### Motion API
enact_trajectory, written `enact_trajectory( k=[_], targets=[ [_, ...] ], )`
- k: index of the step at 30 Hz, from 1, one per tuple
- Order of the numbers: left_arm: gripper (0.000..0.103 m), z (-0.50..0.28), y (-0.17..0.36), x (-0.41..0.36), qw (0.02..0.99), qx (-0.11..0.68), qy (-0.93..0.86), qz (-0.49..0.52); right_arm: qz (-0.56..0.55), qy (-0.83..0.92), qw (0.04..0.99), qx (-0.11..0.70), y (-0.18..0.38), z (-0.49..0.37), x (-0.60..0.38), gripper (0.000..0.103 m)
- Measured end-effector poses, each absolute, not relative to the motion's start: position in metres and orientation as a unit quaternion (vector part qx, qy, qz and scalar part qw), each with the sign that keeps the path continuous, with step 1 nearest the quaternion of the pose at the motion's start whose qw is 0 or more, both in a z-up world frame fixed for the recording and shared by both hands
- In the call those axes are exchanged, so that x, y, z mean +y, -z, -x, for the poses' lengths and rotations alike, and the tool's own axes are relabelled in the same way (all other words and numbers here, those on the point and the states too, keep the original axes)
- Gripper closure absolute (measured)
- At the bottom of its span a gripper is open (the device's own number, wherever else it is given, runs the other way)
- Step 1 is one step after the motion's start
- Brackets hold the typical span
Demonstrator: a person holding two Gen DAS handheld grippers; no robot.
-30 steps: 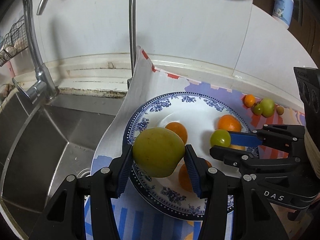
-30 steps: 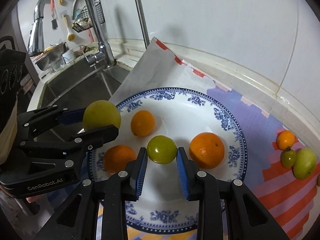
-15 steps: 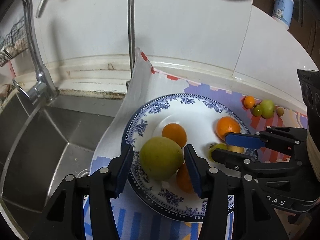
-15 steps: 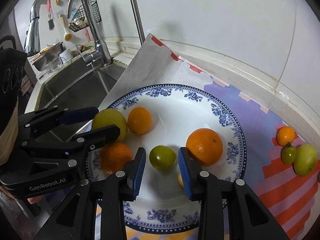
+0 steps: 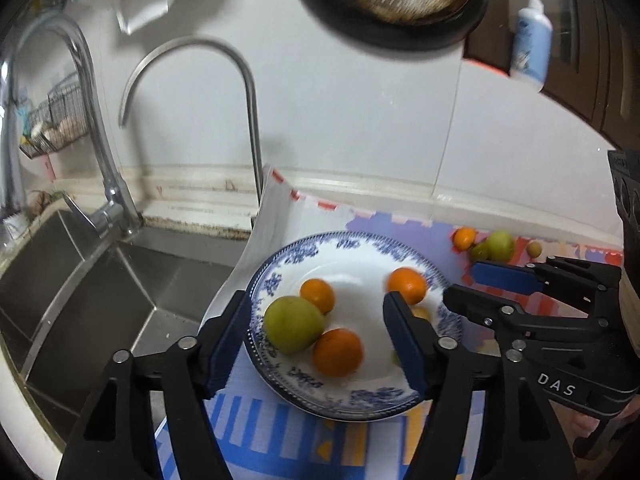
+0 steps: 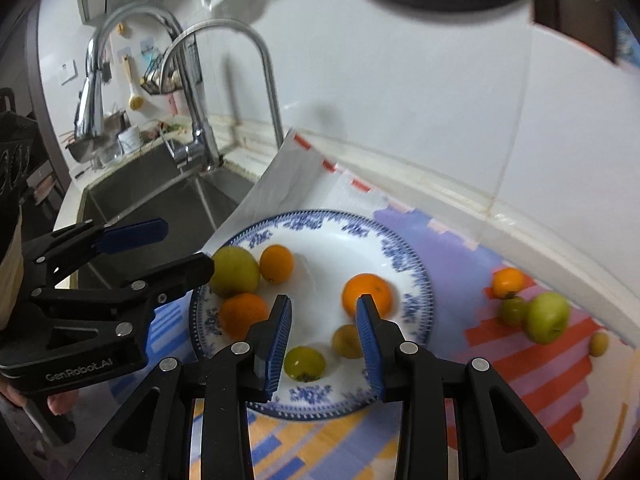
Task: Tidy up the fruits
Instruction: 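Move both open tools back to the fruit pile on the mat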
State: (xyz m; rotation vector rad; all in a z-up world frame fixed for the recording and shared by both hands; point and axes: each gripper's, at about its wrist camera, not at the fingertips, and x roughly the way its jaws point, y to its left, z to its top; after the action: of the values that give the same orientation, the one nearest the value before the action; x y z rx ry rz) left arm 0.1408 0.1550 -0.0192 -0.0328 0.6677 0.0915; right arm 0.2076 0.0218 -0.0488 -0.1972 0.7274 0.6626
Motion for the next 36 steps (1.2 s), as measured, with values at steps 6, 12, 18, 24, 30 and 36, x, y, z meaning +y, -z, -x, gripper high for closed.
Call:
enact_trajectory(
  k=[6, 12, 18, 24, 30, 36],
  targets=[
    [0.031, -0.127, -0.001, 0.126, 0.952, 0.305, -0.024, 0.010, 0.072, -0.293, 0.898, 0.319, 0.023, -0.191, -0.016, 0.054],
    [0.022, -0.121, -0.016, 0.097, 0.959, 0.283, -0.011, 0.000, 0.062, -0.249, 0.921, 0.293, 0.005, -0.176, -0.053, 0.047],
    [0.018, -0.119, -0.023, 0.067, 0.963, 0.269, 0.009, -0.016, 0.050, -0.209, 0.936, 0.280, -0.007, -0.165, -0.090, 0.041],
    [0.013, -0.124, -0.025, 0.040, 0.964, 0.264, 0.029, -0.028, 0.040, -0.174, 0.946, 0.271, -0.013, -0.161, -0.123, 0.034],
    [0.013, -0.138, -0.022, 0.008, 0.962, 0.265, 0.050, -0.044, 0.035, -0.147, 0.949, 0.275, -0.013, -0.165, -0.154, 0.034],
    [0.013, -0.155, -0.016, -0.016, 0.960, 0.267, 0.069, -0.054, 0.033, -0.128, 0.952, 0.276, -0.011, -0.173, -0.181, 0.034]
  ],
)
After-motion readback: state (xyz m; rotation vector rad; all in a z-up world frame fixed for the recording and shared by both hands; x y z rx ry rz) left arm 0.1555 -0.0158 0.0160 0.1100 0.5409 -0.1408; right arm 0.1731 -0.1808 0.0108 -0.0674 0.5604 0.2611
